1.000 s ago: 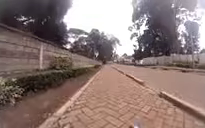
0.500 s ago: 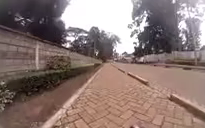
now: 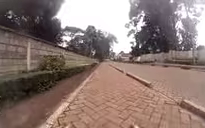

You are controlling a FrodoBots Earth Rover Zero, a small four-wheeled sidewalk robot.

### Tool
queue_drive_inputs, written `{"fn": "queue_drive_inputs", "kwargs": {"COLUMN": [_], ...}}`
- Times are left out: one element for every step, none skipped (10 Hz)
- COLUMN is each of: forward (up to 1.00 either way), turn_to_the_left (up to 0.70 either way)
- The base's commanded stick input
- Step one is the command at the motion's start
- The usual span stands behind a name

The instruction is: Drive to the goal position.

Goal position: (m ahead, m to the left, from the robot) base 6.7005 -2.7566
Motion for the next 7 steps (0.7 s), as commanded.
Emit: {"fn": "queue_drive_inputs", "kwargs": {"forward": [0.7,0.7,0.7,0.7,0.7,0.7,0.7], "turn_to_the_left": [0.0,0.0,0.0,0.0,0.0,0.0,0.0]}}
